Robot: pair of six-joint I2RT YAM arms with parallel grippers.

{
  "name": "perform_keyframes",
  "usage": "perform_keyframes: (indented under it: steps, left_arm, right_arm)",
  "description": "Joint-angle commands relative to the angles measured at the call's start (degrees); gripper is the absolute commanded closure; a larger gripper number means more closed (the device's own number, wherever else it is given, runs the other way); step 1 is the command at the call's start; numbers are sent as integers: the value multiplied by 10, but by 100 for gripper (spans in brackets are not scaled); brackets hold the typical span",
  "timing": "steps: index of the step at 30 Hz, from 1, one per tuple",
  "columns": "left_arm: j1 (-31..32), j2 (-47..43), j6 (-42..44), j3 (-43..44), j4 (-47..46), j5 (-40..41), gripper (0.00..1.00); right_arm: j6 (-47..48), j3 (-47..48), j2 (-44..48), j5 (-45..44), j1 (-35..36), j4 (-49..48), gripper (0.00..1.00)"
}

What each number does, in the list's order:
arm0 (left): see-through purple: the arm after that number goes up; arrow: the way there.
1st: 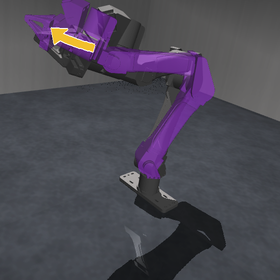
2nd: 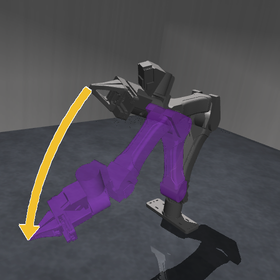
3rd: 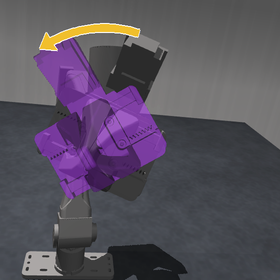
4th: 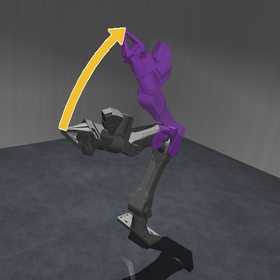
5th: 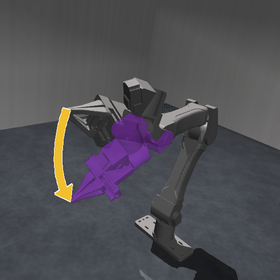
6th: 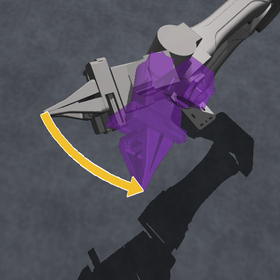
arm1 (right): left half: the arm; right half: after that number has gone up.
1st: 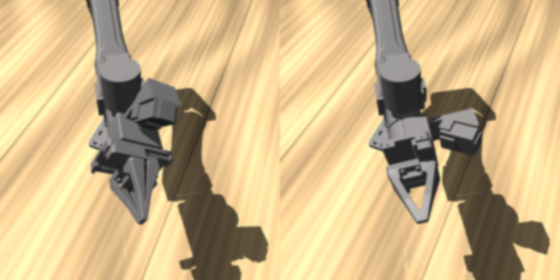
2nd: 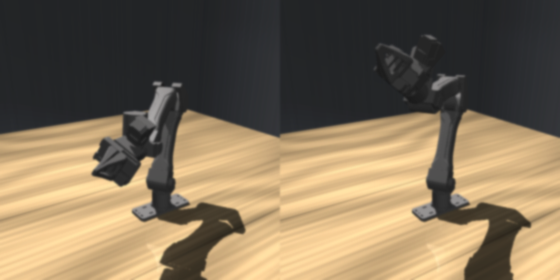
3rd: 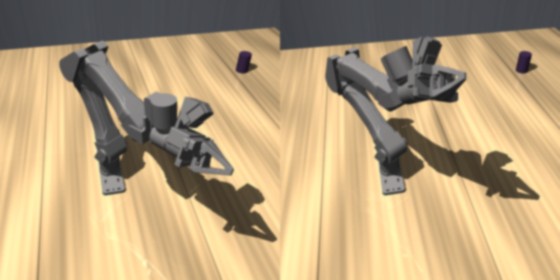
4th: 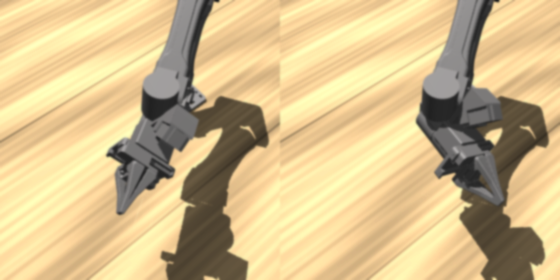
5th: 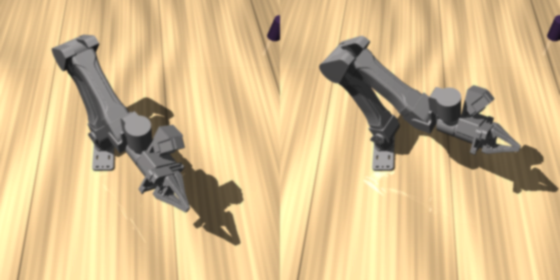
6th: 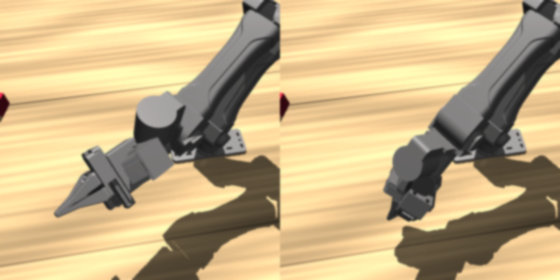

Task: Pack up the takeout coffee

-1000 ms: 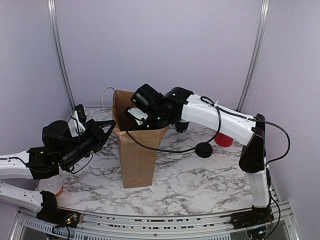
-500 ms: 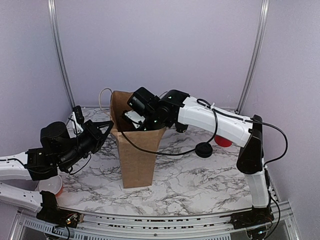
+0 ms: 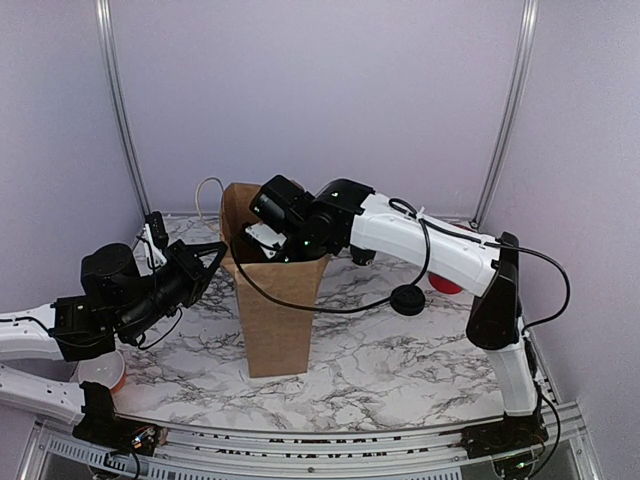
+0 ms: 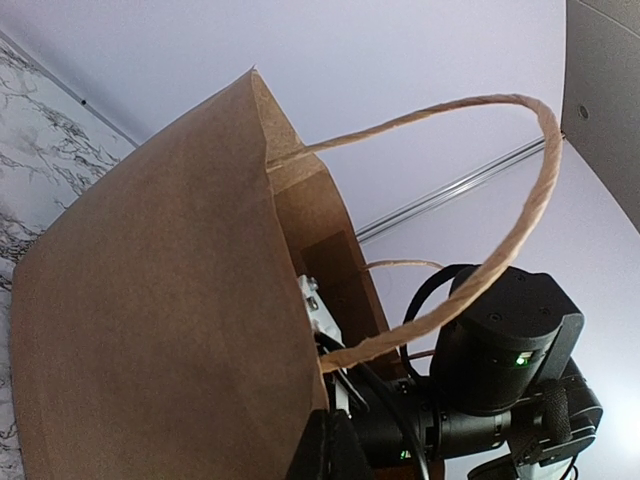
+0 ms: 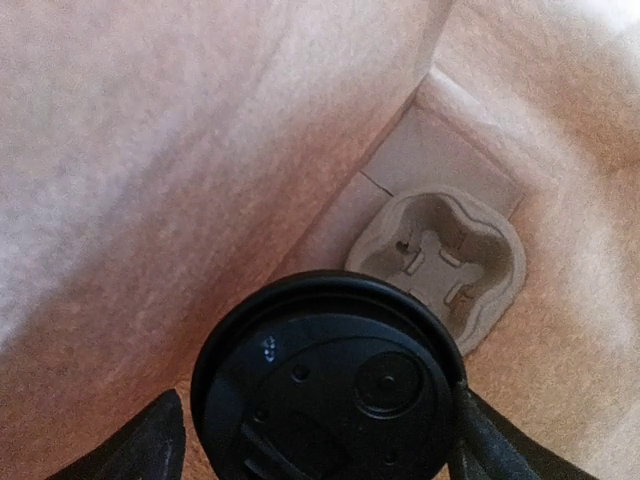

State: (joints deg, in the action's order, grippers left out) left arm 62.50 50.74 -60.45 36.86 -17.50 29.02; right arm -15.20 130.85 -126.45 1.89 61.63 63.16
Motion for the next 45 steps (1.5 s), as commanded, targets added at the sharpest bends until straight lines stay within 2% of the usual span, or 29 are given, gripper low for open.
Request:
perform_keyframes:
  steps: [1,13,28,38,45]
  left_arm:
    - [-5,-5,10,6,6,10,100]
    - [-5,7,22,23,12,-3,100]
    - [-5,12,32,30,14,-6,100]
    - [-5,55,54,77,28,-41,100]
    - [-5,65,51,86,35,-43,100]
  right_arm:
    - [5,41,-8,-5,8,21,11]
    - [17,66,0,-6,8,20,0]
    - [33,79,34,-38,7,18,0]
    - [44,81,55,-48,6,1,0]
    - [36,77,71,-29,-8,-24,0]
